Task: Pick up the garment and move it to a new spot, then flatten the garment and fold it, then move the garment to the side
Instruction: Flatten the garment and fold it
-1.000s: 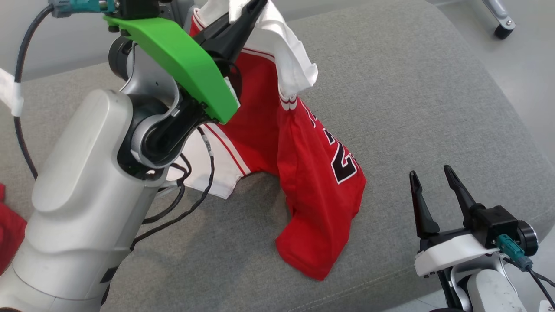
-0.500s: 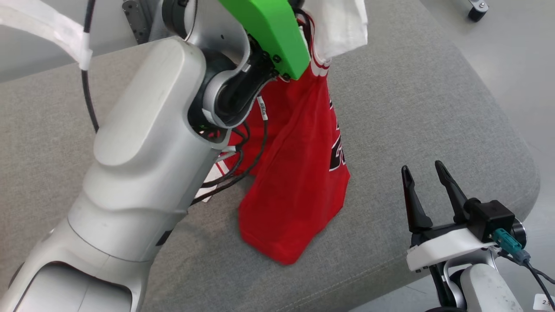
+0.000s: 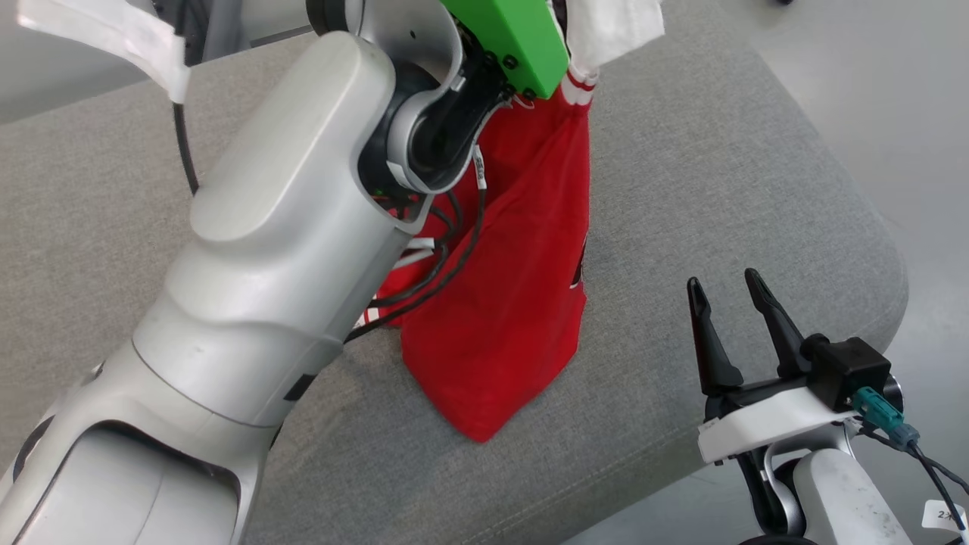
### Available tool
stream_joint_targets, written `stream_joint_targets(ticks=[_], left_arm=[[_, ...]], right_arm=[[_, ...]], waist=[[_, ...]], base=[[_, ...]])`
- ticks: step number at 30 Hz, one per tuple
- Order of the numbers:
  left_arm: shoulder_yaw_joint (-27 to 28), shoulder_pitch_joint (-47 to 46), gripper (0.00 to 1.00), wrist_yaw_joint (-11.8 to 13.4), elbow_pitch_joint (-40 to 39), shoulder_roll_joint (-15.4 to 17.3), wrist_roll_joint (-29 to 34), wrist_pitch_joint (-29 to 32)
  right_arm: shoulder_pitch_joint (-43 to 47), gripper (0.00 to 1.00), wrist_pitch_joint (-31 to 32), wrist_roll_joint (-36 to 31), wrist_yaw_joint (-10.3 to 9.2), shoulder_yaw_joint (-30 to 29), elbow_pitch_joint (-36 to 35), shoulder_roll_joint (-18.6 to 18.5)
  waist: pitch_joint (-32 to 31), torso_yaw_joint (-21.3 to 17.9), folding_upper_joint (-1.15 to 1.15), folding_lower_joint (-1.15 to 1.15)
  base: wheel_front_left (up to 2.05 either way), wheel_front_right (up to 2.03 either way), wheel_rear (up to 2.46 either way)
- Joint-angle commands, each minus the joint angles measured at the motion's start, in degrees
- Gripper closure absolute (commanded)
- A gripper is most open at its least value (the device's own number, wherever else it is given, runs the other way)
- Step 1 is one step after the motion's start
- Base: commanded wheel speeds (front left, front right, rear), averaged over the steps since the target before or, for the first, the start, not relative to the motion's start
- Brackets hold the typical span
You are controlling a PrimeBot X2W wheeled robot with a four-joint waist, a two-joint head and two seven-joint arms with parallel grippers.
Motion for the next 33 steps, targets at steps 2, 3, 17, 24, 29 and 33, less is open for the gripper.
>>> stream_joint_targets(ticks=[2,3,17,24,29,33], left_arm=[[-1.9,0.5,1.00,0.4,1.0,0.1,-2.1,-1.6],[-3.5,1.2,1.00,0.5,1.4,0.1,-3.4,-2.7],[-28.7,7.5,0.52,-6.1,13.4,0.2,-6.5,-15.9],[-31.0,9.5,0.00,-7.0,14.5,0.2,-11.2,-14.3],[-31.8,10.2,0.00,-5.1,15.7,0.1,-11.6,-12.9],[-32.5,12.0,0.00,-5.6,14.3,0.4,-8.9,-8.3]], right_arm=[[-1.0,0.00,-0.2,0.7,-0.06,0.4,-0.2,0.0],[-1.3,0.00,-0.2,1.0,-0.06,0.8,-0.1,0.0],[-5.5,0.00,-0.2,5.5,-0.06,5.9,-1.0,0.0],[-3.3,0.00,-0.2,4.0,-0.06,3.0,-0.2,0.0],[-1.2,0.00,-0.2,2.8,-0.06,0.7,-0.1,0.0],[0.4,0.00,-0.2,1.5,-0.06,-0.1,0.0,0.0]], waist=[[1.2,-0.6,0.00,0.00],[1.6,-0.9,0.00,0.00],[8.3,-6.8,0.00,0.00],[7.9,-4.3,0.00,0.00],[6.2,-0.4,0.00,0.00],[4.6,2.5,0.00,0.00]], base=[[0.00,0.00,0.00],[0.00,0.00,0.00],[0.00,0.00,0.00],[0.00,0.00,0.00],[0.00,0.00,0.00],[0.00,0.00,0.00]])
